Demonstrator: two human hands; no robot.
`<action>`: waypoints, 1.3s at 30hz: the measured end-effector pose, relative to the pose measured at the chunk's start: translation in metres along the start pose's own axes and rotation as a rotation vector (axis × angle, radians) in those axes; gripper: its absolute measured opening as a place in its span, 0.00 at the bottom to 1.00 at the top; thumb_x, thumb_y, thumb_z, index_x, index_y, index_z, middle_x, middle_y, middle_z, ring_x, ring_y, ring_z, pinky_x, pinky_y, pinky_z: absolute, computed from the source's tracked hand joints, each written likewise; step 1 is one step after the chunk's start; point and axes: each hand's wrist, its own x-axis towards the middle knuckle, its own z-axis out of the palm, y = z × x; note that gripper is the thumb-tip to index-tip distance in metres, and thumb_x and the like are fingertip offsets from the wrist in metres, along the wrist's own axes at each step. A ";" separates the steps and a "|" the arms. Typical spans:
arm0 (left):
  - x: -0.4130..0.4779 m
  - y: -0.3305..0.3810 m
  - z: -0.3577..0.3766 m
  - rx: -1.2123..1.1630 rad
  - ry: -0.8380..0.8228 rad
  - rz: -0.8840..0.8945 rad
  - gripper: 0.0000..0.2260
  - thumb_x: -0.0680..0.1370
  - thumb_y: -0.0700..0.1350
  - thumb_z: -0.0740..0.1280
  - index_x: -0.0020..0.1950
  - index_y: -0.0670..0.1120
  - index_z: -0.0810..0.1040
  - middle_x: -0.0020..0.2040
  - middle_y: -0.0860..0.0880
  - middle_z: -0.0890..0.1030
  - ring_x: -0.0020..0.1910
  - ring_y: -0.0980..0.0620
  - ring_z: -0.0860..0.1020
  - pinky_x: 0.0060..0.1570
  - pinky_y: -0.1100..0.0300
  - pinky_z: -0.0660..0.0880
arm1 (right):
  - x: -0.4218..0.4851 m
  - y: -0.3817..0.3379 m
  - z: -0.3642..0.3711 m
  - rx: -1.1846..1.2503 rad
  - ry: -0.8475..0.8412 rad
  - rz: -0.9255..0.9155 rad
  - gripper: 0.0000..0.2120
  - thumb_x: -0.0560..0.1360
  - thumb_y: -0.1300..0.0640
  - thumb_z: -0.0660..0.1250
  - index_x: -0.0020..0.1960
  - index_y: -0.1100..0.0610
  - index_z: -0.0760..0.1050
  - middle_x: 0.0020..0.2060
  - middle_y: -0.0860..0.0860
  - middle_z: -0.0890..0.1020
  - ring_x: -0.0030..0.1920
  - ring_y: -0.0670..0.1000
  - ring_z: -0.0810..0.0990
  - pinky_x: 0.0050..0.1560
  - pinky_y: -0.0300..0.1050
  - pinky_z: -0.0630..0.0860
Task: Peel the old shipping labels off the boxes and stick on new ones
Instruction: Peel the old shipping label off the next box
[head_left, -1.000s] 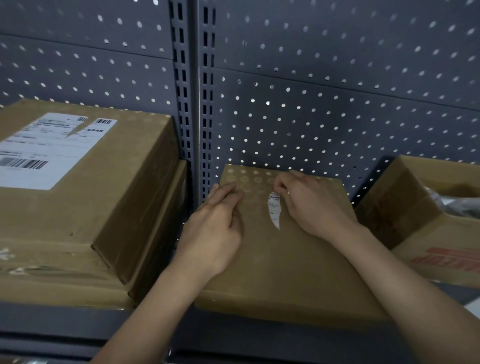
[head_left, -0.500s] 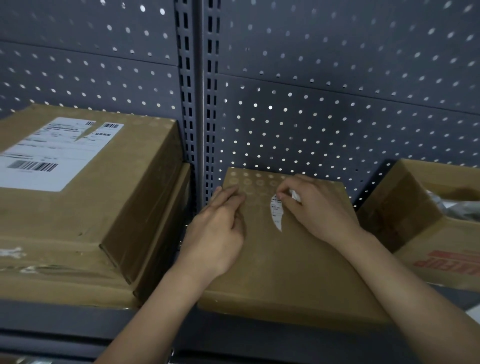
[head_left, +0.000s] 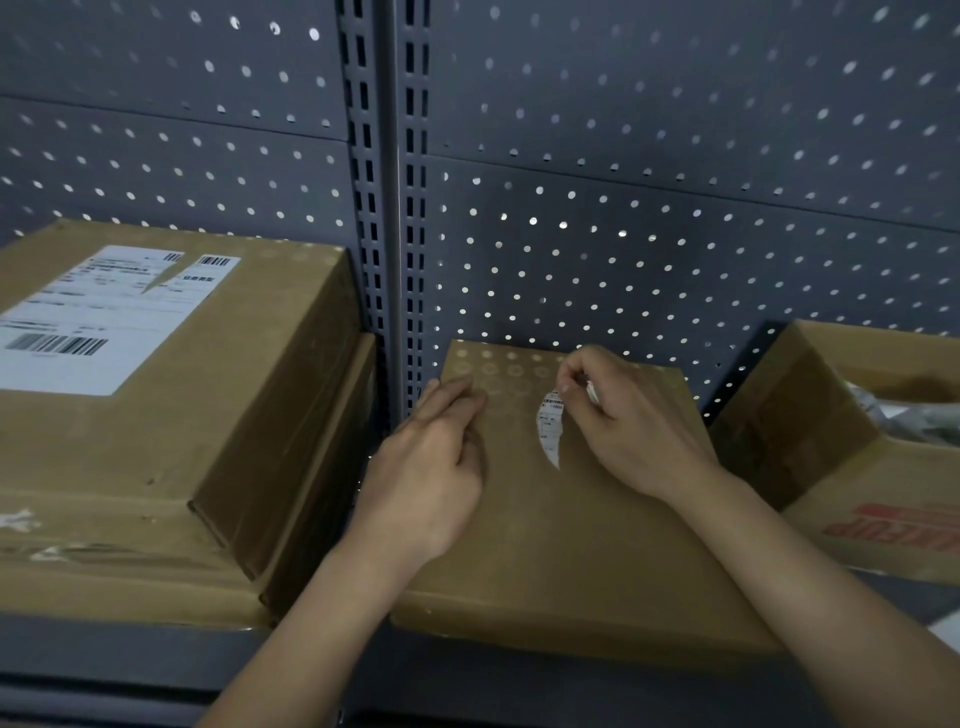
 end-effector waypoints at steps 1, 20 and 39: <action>0.000 0.000 0.000 -0.001 -0.001 0.000 0.21 0.83 0.43 0.55 0.76 0.54 0.64 0.78 0.60 0.58 0.77 0.60 0.51 0.68 0.69 0.44 | 0.000 -0.001 0.000 0.003 -0.008 0.013 0.05 0.81 0.49 0.59 0.47 0.47 0.68 0.39 0.41 0.75 0.37 0.32 0.70 0.43 0.24 0.64; 0.001 -0.002 0.001 0.000 0.002 0.000 0.21 0.83 0.44 0.55 0.77 0.55 0.63 0.78 0.61 0.57 0.77 0.61 0.50 0.67 0.70 0.43 | -0.003 -0.002 0.002 0.101 0.044 -0.071 0.11 0.79 0.55 0.64 0.41 0.55 0.65 0.28 0.43 0.68 0.36 0.37 0.71 0.37 0.28 0.65; 0.002 -0.003 0.002 0.001 -0.001 0.017 0.22 0.83 0.44 0.56 0.77 0.54 0.63 0.78 0.60 0.57 0.77 0.60 0.50 0.68 0.69 0.44 | 0.000 0.006 0.013 0.495 0.007 -0.087 0.06 0.75 0.51 0.70 0.46 0.44 0.73 0.35 0.42 0.78 0.36 0.45 0.78 0.43 0.48 0.78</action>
